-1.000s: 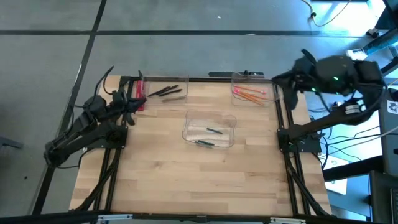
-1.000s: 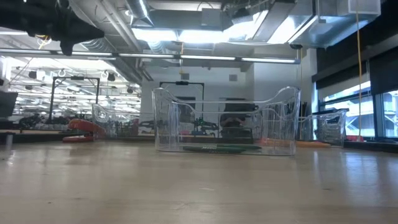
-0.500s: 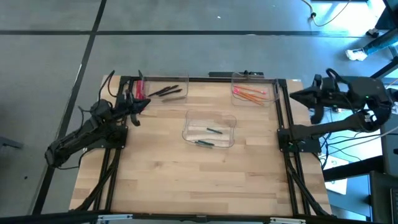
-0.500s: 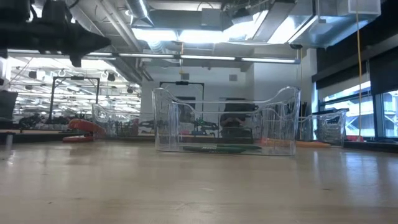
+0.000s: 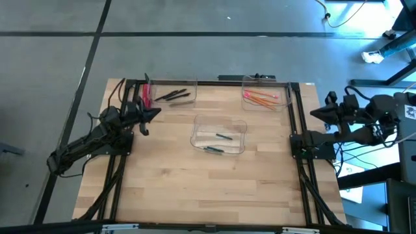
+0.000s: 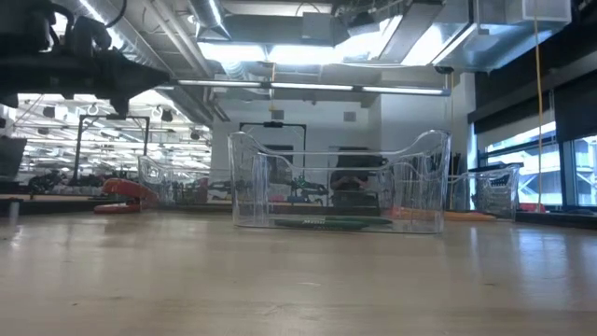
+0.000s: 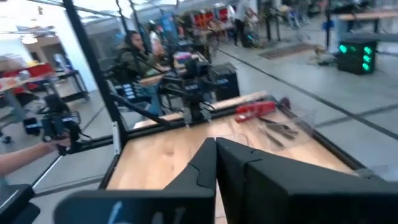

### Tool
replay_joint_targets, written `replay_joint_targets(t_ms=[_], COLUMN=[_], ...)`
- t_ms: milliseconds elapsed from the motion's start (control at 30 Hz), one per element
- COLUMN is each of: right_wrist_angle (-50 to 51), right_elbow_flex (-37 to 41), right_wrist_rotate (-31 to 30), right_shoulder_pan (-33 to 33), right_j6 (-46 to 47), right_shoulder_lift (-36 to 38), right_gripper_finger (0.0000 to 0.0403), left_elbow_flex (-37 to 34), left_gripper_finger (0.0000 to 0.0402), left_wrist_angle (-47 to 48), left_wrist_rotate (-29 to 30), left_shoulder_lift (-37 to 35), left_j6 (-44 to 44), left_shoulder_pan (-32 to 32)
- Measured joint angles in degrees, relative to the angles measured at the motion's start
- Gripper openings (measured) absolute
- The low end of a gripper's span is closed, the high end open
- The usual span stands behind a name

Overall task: Sort crayons/erasers/pens/pencils in bins
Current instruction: Return to Home Position

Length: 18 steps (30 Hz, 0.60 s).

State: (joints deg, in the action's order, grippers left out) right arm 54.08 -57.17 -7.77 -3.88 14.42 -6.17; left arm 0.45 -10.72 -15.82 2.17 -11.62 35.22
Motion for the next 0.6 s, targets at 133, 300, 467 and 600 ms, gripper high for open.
replay_joint_targets(t_ms=[133, 300, 467, 600], right_wrist_angle=[-2.6, -2.5, -7.5, -15.3], right_elbow_flex=[5.9, 9.1, 12.6, 18.8], right_wrist_rotate=[3.0, 3.4, 6.6, 9.1], right_shoulder_pan=[0.0, 0.0, 0.0, 0.0], right_j6=[-3.6, -6.2, -7.5, -10.6], right_shoulder_lift=[5.7, 5.3, 5.8, 5.8], right_gripper_finger=[0.0003, 0.0004, 0.0004, 0.0004], left_elbow_flex=[0.0, 0.0, 0.0, 0.0], left_gripper_finger=[0.0, 0.0, 0.0, 0.0], left_wrist_angle=[0.2, 0.0, 1.1, 1.2], left_wrist_rotate=[-1.3, -1.2, 1.9, 4.5], left_shoulder_lift=[0.0, 0.0, 0.0, 0.0], left_j6=[-0.1, -0.2, 0.0, 0.0], left_shoulder_pan=[0.0, 0.0, 0.0, 0.0])
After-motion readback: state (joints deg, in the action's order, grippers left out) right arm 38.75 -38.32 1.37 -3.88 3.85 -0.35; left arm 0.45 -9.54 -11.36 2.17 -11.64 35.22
